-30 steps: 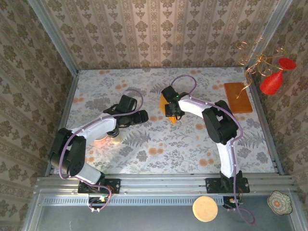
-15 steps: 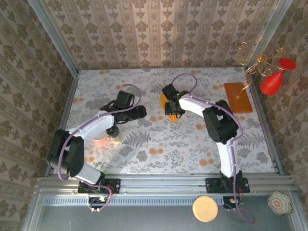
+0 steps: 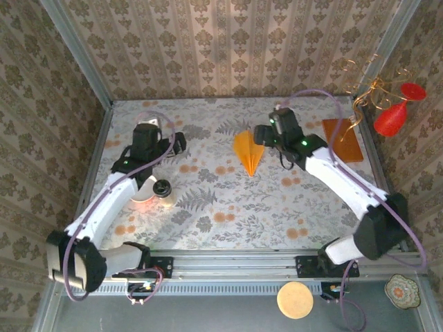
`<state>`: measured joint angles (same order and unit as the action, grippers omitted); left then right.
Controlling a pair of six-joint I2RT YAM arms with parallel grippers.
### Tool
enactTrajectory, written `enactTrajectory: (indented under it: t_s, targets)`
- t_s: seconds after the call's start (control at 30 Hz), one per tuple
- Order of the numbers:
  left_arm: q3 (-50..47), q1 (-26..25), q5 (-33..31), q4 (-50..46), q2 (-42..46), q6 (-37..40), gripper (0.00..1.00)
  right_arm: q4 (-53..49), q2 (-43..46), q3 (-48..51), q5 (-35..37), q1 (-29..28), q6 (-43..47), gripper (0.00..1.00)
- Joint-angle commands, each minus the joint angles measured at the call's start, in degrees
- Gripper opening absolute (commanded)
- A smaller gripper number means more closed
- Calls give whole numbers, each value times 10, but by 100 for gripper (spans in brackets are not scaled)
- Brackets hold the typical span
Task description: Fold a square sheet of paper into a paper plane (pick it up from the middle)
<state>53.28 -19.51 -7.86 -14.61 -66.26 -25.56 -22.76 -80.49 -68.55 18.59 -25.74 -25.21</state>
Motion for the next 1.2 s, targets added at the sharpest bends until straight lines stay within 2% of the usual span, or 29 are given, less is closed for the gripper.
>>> enactTrajectory:
  t_s: [0.0, 0.1, 0.17, 0.27, 0.4, 0.53, 0.67, 0.7, 0.83, 0.9, 1.1, 1.17]
  targets:
    - [-63, 33, -100, 44, 50, 59, 100, 79, 83, 103, 113, 25, 20, 100]
    - [-115, 80, -119, 78, 78, 70, 100, 147, 158, 198, 169, 59, 24, 100]
    - [-143, 123, -102, 98, 77, 86, 100, 188, 191, 258, 181, 89, 30, 100]
    - [-193, 149, -104, 162, 70, 127, 100, 273, 220, 342, 198, 114, 72, 100]
    - [-247, 179, -100, 257, 55, 152, 100, 290, 216, 388, 205, 159, 61, 100]
    - [-276, 219, -45, 333, 16, 172, 100, 340, 159, 417, 194, 189, 71, 100]
    - [-314, 225, 2, 453, -28, 200, 100, 439, 103, 441, 165, 191, 115, 100]
    - [-321, 224, 11, 475, -37, 202, 100, 436, 99, 436, 151, 191, 119, 100]
    - [-345, 223, 32, 588, -92, 208, 100, 569, 79, 467, 107, 191, 166, 100]
    - [-333, 221, 31, 580, -102, 215, 100, 596, 67, 469, 80, 192, 183, 100]
    - [-324, 209, 11, 637, -164, 237, 100, 673, 18, 467, 28, 195, 227, 100]
    - [-310, 200, 4, 612, -168, 243, 100, 712, -24, 469, 20, 199, 227, 100]
